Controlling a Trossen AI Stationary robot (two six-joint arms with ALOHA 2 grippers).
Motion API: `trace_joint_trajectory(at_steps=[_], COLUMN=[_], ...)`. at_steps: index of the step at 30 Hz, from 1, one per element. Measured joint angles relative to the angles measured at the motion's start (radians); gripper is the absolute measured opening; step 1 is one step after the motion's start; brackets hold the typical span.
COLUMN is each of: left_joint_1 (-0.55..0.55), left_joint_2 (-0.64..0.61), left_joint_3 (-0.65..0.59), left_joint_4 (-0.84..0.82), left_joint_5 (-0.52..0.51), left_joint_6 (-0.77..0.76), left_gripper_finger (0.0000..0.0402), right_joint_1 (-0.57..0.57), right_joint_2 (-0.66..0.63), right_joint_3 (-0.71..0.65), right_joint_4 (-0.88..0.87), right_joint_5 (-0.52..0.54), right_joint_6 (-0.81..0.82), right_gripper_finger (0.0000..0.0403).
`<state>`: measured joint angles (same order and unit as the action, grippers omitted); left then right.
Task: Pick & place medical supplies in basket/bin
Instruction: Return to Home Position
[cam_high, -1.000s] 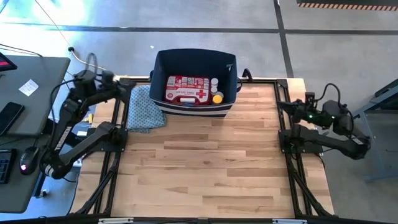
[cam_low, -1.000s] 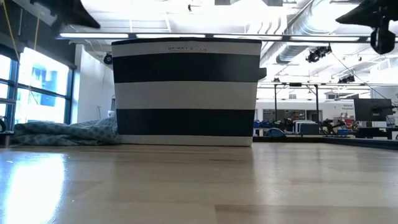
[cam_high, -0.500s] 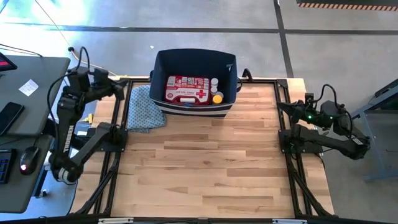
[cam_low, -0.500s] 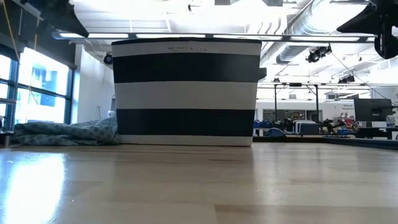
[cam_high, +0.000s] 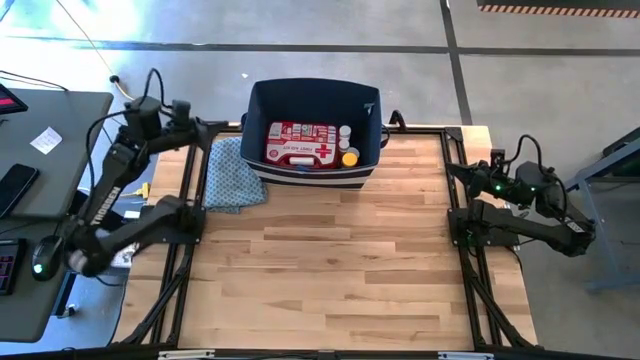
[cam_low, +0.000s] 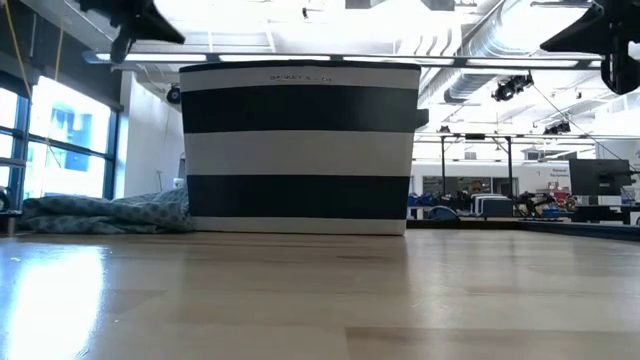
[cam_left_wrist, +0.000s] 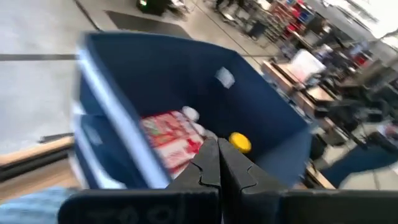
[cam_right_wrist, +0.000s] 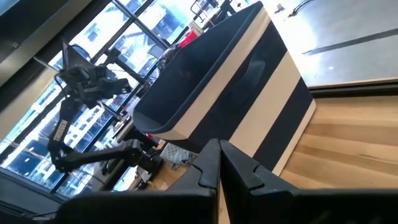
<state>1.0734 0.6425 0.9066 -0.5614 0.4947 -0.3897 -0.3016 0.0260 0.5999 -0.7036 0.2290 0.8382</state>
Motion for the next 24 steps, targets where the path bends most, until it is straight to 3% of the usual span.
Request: trace_joint_trajectory(at_steps=[3, 6, 9, 16, 20, 24], left_joint_1=[-0.211, -0.394, -0.500, -0.587, -0.601, -0.671], left_joint_2=[0.042, 0.086, 0.079, 0.049, -0.081, -0.139], left_joint_3=[0.001, -0.002, 0.002, -0.004, -0.013, -0.100], left_joint_4=[0.042, 0.074, 0.109, -0.011, 0.044, 0.092], left_joint_5=[-0.153, -0.382, -0.515, -0.555, -0.595, -0.607], left_joint_6=[-0.034, -0.037, -0.043, -0.077, -0.171, -0.266], left_gripper_finger=[0.0022, 0.0022, 0.0022, 0.0022, 0.0022, 0.0022], right_joint_1=[0.000, 0.000, 0.000, 0.000, 0.000, 0.000], right_joint_2=[0.003, 0.003, 0.003, -0.013, -0.020, -0.018], right_joint_3=[0.000, 0.000, 0.000, 0.000, 0.002, 0.001], right_joint_4=[-0.001, -0.002, -0.002, -0.003, -0.024, -0.069], right_joint_5=[0.000, -0.008, -0.040, -0.072, -0.062, -0.032], right_joint_6=[-0.005, -0.008, -0.008, -0.060, -0.056, -0.057], right_gripper_finger=[0.0000, 0.0000, 0.0000, 0.0000, 0.0000, 0.0000])
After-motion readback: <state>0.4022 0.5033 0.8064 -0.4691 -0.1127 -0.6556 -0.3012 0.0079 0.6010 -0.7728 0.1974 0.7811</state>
